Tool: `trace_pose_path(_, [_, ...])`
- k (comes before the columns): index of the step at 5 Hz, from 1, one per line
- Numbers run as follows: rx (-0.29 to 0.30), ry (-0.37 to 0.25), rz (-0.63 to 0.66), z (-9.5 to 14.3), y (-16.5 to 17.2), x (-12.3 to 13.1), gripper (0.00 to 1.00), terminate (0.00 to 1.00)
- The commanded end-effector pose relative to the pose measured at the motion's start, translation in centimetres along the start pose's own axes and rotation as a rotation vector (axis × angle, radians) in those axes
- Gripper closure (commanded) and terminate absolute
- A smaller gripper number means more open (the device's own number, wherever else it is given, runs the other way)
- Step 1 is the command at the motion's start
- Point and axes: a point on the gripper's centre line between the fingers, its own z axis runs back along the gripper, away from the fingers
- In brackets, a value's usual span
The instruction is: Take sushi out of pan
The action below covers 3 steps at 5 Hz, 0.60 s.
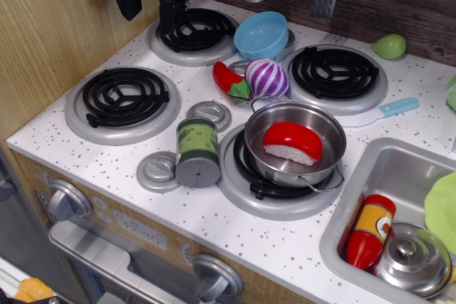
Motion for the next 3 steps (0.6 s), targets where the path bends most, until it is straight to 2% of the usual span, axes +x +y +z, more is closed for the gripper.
trace_pose_path(1, [0.000, 0.000, 0.000, 0.0, 0.0, 0.0, 0.00, 0.00])
trace_pose_path(2, [-0.005, 0.034, 0.081, 1.2, -1.6, -1.8, 0.00, 0.00])
trace_pose_path(3, [-0.014, 0.072, 0.215, 2.9, -4.0, -2.9, 0.00, 0.00])
